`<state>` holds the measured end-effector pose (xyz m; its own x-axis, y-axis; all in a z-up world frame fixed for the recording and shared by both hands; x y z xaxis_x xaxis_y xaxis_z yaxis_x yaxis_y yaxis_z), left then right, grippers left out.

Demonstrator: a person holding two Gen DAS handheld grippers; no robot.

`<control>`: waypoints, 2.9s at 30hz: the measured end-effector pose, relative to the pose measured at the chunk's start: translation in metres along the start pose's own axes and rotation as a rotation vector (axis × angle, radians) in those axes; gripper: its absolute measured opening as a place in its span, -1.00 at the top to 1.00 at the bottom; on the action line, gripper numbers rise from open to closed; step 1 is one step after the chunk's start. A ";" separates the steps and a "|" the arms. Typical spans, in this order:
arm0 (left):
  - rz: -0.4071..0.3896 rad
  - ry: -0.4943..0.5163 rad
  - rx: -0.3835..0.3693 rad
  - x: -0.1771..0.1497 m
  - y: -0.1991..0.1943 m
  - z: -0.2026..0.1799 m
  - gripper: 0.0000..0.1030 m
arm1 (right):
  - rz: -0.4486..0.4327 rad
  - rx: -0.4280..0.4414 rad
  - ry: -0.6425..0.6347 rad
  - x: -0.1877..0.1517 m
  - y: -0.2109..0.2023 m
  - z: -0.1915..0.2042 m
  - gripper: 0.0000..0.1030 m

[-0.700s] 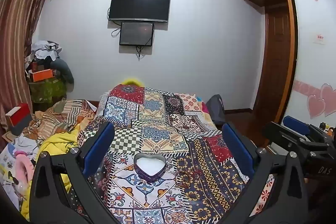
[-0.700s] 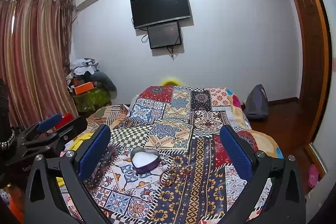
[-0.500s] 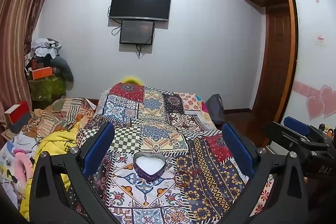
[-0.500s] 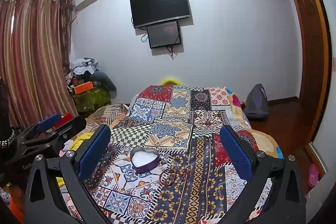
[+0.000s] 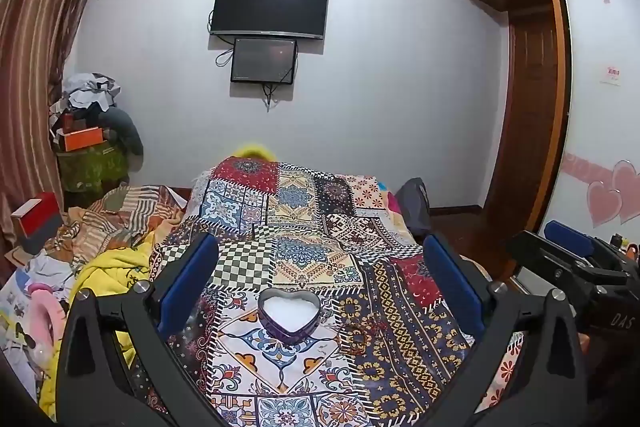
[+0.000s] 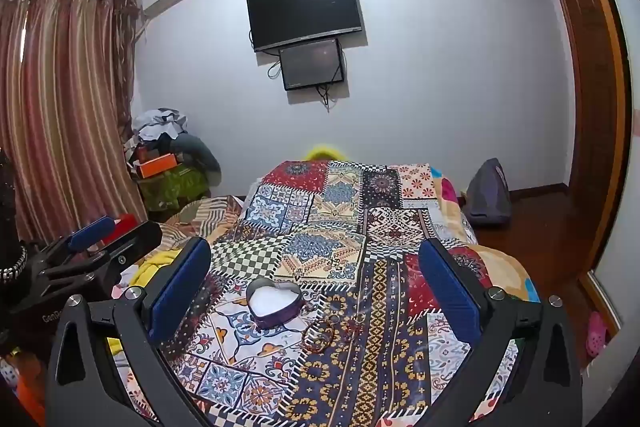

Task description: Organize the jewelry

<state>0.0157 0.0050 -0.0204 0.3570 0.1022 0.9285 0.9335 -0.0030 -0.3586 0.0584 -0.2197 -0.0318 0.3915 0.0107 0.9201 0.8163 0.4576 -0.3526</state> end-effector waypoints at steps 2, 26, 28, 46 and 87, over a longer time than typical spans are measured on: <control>0.001 -0.002 -0.001 -0.001 0.000 0.001 -0.99 | 0.001 -0.001 -0.001 0.000 0.000 0.000 -1.00; 0.005 -0.013 0.003 0.005 -0.007 0.000 -0.99 | 0.006 -0.006 -0.007 -0.001 0.002 0.003 -1.00; 0.004 -0.014 0.002 0.006 -0.009 0.000 -0.99 | 0.007 -0.006 -0.007 -0.001 0.002 0.003 -1.00; 0.000 -0.012 0.003 0.010 -0.007 0.000 -0.99 | 0.009 -0.009 -0.009 -0.001 0.003 0.003 -1.00; 0.202 0.009 0.086 -0.033 0.084 0.031 -0.99 | 0.296 -0.074 -0.039 -0.045 0.099 -0.028 -1.00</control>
<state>0.0817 0.0317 -0.0838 0.5373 0.0994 0.8375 0.8367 0.0623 -0.5442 0.1337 -0.1992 -0.1125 0.6018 0.1685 0.7807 0.6983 0.3635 -0.6167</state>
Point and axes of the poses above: each gripper's, at about its wrist camera, not at the fingertips, and y roughly the way its jaws point, z to its left, x to its top, the point moved 1 cm from there along y, roughly the way its jaws point, and after that the axes turned 5 degrees about z, right-handed, at the moved point
